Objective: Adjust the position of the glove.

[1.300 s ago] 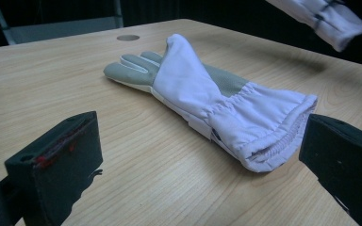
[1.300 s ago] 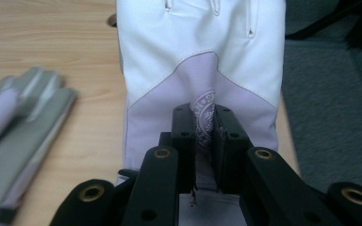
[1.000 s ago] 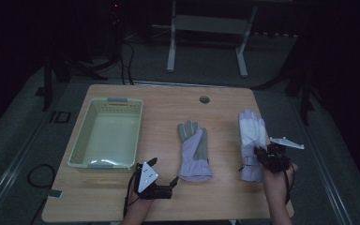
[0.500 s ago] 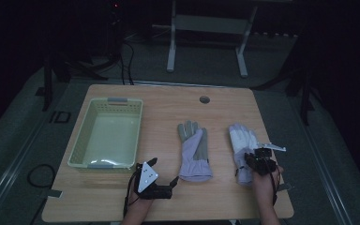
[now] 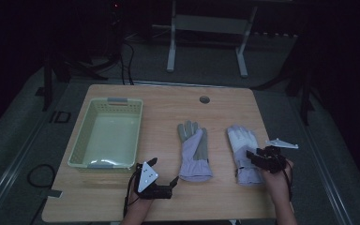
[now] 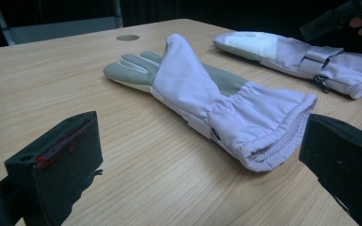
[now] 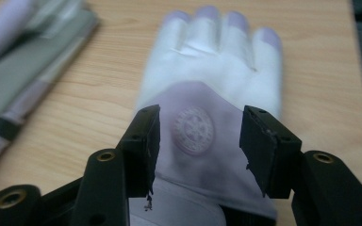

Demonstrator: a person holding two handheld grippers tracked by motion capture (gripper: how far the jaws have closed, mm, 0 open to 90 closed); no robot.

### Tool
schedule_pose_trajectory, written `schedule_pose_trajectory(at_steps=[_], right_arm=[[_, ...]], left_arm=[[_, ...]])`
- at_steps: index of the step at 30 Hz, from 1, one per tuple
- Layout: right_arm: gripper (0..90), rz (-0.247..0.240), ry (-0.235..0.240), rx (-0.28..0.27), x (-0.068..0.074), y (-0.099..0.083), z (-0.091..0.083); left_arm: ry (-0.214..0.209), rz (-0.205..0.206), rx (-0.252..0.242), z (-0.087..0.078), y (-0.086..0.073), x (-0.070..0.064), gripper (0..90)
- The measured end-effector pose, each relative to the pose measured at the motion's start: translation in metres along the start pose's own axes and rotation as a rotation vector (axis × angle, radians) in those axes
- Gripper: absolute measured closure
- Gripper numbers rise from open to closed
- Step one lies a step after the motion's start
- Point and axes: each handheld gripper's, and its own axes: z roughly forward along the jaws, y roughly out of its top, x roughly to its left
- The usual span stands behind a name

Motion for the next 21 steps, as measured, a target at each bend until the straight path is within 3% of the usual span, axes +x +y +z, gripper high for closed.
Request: schedule_pose_trajectory(at_steps=[2, 5, 9, 14, 21], right_arm=[[51.9, -0.042, 0.028, 0.007, -0.003, 0.001, 0.001], [50.5, -0.125, 0.060, 0.031, -0.006, 0.004, 0.002], [49.1, -0.172, 0.062, 0.056, -0.010, 0.004, 0.007], [51.5, -0.159, 0.063, 0.097, -0.019, -0.006, 0.023], [63.4, -0.145, 0.107, 0.082, -0.019, -0.014, 0.028]], left_arm=[[0.001, -0.002, 0.001, 0.000, 0.000, 0.000, 0.1], [0.001, -0.001, 0.001, 0.000, 0.000, 0.000, 0.1], [0.001, -0.003, 0.001, 0.000, 0.000, 0.000, 0.1], [0.001, -0.001, 0.001, 0.000, 0.000, 0.000, 0.1], [0.000, -0.002, 0.001, 0.000, 0.000, 0.000, 0.1]])
